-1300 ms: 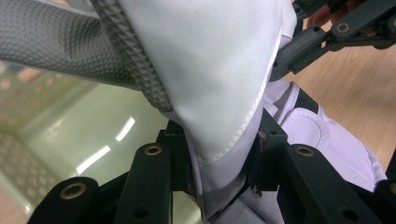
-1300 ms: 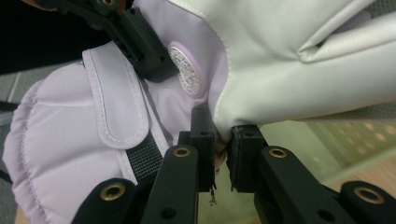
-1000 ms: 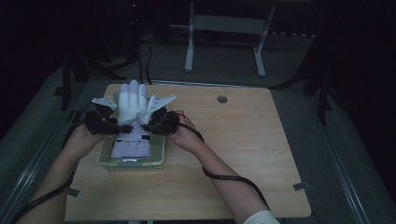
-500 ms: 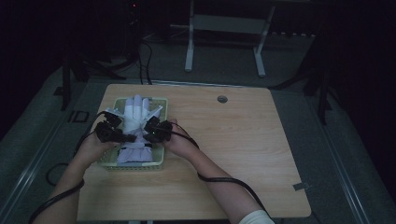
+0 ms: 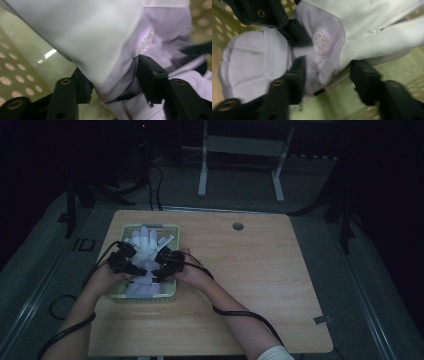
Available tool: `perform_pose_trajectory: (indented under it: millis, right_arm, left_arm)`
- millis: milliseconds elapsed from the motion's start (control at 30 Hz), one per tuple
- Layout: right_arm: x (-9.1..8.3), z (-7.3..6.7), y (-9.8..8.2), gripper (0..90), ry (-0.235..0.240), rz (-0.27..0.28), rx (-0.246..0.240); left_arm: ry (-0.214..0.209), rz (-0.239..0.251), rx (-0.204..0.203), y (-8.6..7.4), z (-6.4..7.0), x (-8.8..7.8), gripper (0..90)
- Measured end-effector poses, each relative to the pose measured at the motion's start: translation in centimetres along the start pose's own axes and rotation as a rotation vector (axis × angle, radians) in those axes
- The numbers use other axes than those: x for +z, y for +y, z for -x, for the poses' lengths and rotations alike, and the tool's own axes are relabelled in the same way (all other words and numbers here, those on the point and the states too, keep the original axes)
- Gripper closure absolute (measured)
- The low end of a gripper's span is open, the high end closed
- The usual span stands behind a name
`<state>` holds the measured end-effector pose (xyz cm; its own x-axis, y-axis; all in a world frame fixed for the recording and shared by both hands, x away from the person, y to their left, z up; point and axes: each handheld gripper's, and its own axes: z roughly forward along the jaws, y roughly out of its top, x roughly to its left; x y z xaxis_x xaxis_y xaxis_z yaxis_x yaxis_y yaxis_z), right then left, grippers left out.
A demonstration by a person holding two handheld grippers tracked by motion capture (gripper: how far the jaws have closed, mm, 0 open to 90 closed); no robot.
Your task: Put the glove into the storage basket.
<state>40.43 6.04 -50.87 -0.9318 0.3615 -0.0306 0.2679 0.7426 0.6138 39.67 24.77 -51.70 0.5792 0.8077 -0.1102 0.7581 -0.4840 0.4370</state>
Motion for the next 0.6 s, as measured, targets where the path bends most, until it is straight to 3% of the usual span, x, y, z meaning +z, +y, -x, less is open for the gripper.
perform_pose_trajectory:
  millis: [67, 100, 133, 200, 233, 267, 300, 367, 400, 533, 600]
  right_arm:
    - [-0.3, 0.5, -0.5, 34.8, -0.003, 0.021, -0.016]
    - [-0.5, 1.0, -0.6, 20.8, 0.053, 0.039, -0.018]
    - [-0.8, 1.3, -0.8, 17.3, 0.129, 0.067, -0.016]
    - [-1.4, 1.6, -1.0, 21.6, 0.128, 0.120, -0.035]
    - [-1.7, 1.7, -1.1, 17.2, 0.136, 0.141, -0.052]
    - [-1.9, 1.8, -1.2, 15.4, 0.147, 0.150, -0.060]
    - [-1.9, 1.8, -1.2, 15.4, 0.147, 0.150, -0.060]
    - [-2.5, 2.2, -1.6, 15.6, 0.155, 0.173, -0.063]
    - [-2.7, 2.2, -1.7, 15.6, 0.155, 0.189, -0.065]
    - [-3.3, 2.5, -2.2, 15.1, 0.184, 0.241, -0.057]
    - [-3.8, 2.5, -2.4, 14.2, 0.195, 0.263, -0.058]
  left_arm:
    - [0.044, -0.014, -0.011, 0.2, 0.1, 0.1, 42.5]
    - [0.052, -0.008, -0.024, 0.3, 0.1, 0.1, 42.4]
    - [0.057, -0.001, -0.036, 0.3, 0.1, 0.1, 41.5]
    - [0.078, 0.031, -0.044, 0.3, 0.1, -0.2, 36.6]
    - [0.079, 0.052, -0.038, 0.2, 0.1, -0.5, 32.8]
    - [0.085, 0.087, -0.033, 0.0, 0.1, -0.8, 24.9]
    - [0.085, 0.087, -0.033, 0.0, 0.1, -0.8, 16.9]
    - [0.105, 0.206, -0.026, -0.3, 0.3, -2.2, 13.1]
    - [0.094, 0.263, -0.025, -0.4, 0.5, -2.8, 13.0]
    - [0.033, 0.383, -0.021, -0.9, 1.0, -4.1, 13.0]
    - [0.051, 0.404, 0.011, -1.2, 1.6, -4.5, 13.0]
